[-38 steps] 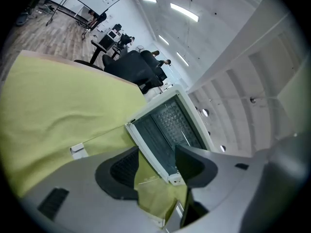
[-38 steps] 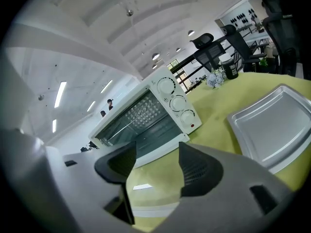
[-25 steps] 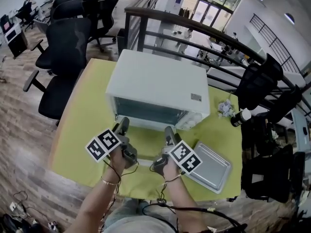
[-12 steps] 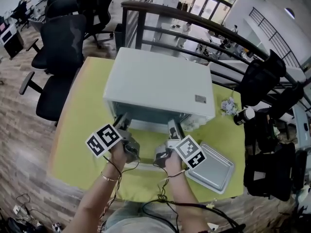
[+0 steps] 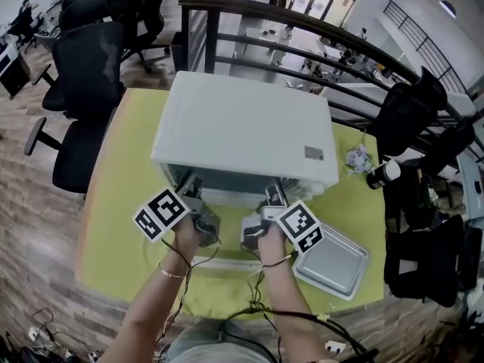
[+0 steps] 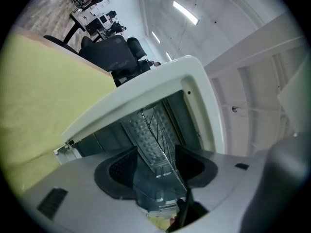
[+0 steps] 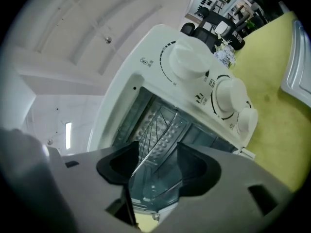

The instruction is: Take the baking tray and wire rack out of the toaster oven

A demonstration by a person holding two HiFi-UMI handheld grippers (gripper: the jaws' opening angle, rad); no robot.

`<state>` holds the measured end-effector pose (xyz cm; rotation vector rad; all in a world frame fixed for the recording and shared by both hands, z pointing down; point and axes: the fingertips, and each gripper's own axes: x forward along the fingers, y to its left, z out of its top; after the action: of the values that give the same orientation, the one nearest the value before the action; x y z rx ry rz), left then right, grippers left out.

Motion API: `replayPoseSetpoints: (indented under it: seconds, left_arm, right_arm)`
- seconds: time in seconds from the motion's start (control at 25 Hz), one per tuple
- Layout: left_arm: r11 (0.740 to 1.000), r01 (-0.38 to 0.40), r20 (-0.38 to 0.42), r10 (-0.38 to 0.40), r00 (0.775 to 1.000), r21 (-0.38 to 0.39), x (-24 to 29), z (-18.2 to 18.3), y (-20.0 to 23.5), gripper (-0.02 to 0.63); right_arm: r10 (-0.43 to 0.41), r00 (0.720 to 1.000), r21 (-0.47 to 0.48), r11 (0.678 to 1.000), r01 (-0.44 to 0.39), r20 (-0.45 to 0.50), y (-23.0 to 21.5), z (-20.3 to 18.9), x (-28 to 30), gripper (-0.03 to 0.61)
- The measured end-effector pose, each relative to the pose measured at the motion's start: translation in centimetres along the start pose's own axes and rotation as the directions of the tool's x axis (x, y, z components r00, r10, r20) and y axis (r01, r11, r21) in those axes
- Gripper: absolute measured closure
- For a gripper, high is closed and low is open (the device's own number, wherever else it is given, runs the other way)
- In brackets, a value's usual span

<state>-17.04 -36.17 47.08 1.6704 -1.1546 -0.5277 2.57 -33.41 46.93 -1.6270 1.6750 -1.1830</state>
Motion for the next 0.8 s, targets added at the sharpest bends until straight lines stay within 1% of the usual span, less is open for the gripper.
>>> replayPoseSetpoints:
  seconds: [0.16, 0.28, 0.36, 0.48, 0.64, 0.8]
  left_arm:
    - [1.000, 0.025, 0.025, -0.025, 0.999, -0.016, 0.8, 0.4, -0.2, 0.390]
    - [0.999, 0.038, 0.040, -0.037, 0.998, -0.026, 1.4, 0.7, -0.1, 0.399]
    - [0.999, 0.046, 0.051, -0.044, 0.998, -0.029, 1.7, 1.0, 0.0, 0.424]
    - [0.997, 0.070, 0.058, -0.068, 0.996, -0.033, 2.0, 1.3, 0.0, 0.477]
    - [0.994, 0.090, 0.060, -0.087, 0.994, -0.056, 2.3, 1.2, -0.1, 0.519]
    - [0.994, 0.096, 0.063, -0.093, 0.994, -0.048, 2.5, 1.1, -0.4, 0.545]
  right_arm:
    - [0.006, 1.000, 0.022, 1.000, -0.006, 0.013, -0.2, 0.3, 0.6, 0.355]
    - [0.018, 1.000, 0.035, 0.999, -0.019, 0.025, -0.3, 0.7, 1.0, 0.387]
    - [0.023, 0.999, 0.036, 0.999, -0.024, 0.036, -0.4, 1.0, 1.3, 0.419]
    - [0.029, 0.999, 0.025, 0.999, -0.031, 0.045, -0.5, 1.1, 1.6, 0.474]
    - [0.045, 0.998, 0.017, 0.999, -0.046, 0.049, -0.4, 1.3, 1.7, 0.489]
    - [0.056, 0.997, 0.035, 0.998, -0.058, 0.055, -0.4, 1.5, 1.9, 0.506]
